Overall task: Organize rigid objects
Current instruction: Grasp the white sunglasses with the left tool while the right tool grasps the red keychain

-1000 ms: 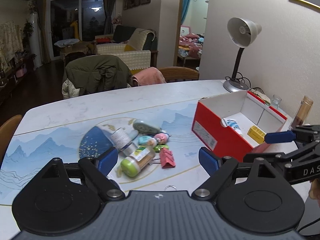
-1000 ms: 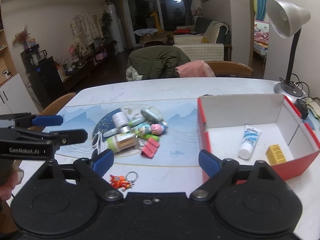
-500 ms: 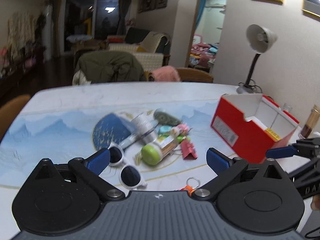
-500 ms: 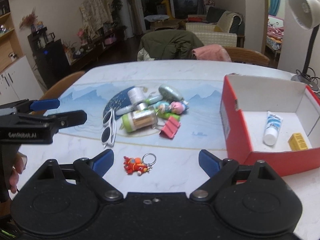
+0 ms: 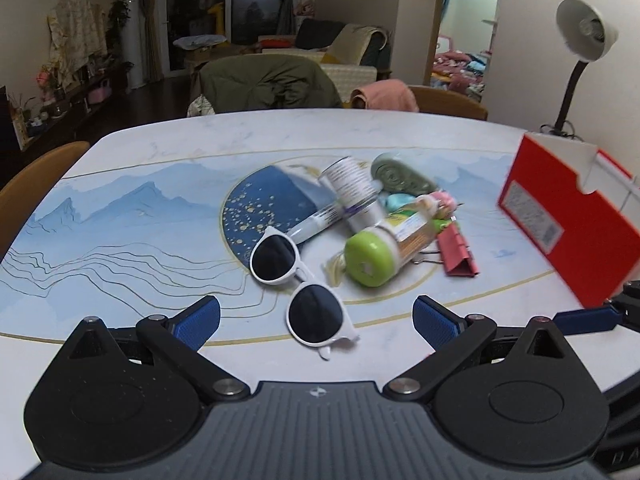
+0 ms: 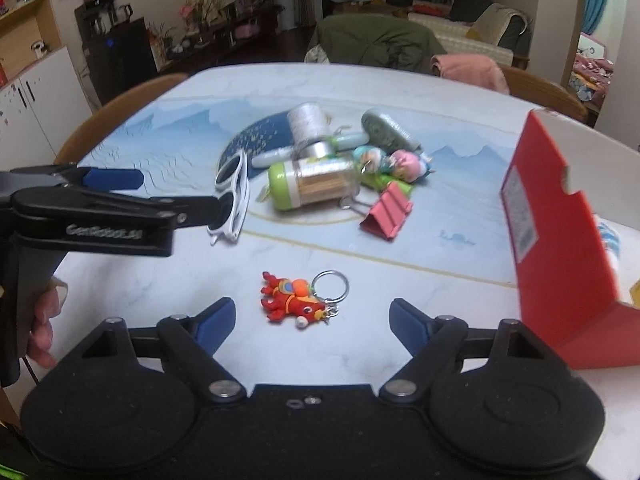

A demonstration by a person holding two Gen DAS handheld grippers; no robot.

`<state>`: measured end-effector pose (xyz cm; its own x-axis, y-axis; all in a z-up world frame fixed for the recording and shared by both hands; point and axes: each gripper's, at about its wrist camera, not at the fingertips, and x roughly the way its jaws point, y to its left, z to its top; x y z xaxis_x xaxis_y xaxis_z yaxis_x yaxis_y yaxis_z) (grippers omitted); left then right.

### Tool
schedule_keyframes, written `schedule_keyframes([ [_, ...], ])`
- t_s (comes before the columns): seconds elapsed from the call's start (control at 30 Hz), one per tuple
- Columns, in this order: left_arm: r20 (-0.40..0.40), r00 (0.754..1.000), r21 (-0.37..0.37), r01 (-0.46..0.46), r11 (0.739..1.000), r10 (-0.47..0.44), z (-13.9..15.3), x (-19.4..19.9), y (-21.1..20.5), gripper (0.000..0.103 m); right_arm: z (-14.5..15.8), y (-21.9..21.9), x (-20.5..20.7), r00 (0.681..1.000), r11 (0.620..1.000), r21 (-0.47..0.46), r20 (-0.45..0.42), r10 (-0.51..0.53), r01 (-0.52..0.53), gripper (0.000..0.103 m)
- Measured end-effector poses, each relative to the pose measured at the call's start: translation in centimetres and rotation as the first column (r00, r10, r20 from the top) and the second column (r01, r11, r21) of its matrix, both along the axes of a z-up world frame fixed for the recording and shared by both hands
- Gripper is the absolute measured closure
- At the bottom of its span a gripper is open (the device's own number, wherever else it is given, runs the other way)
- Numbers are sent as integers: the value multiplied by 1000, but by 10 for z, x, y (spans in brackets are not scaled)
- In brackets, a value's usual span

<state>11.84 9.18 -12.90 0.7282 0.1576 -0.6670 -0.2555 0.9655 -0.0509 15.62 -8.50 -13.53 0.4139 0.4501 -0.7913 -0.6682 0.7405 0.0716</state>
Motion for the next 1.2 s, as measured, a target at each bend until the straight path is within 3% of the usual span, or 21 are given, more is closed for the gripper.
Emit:
schedule_keyframes([
  [0.33,-40,999,4,-7,1000,7,-25,25,0,0,-25,23,10,999,999,-34,-53,7,-8,28],
  [0.53,-88,995,-57,-46,997,41,-39,35,11,2,-32,27,12,997,999,-48,-79,5,-8,32],
  [0.73,-91,995,-32,-37,999,34,-40,38,7,20,-35,29,16,997,999,-52,-83,-6,2,34],
  [0.9,-84,996,-15,-25,1000,23,-38,38,5,48,-34,31,17,997,998,-56,-74,-11,7,43],
  [1.0,-85,996,-10,-25,1000,24,-37,39,5,57,-34,30,18,998,998,-58,-68,-15,11,49],
  [1.2,-89,996,-2,-12,1000,12,-36,38,6,59,-33,30,17,998,998,-60,-62,-10,6,55],
])
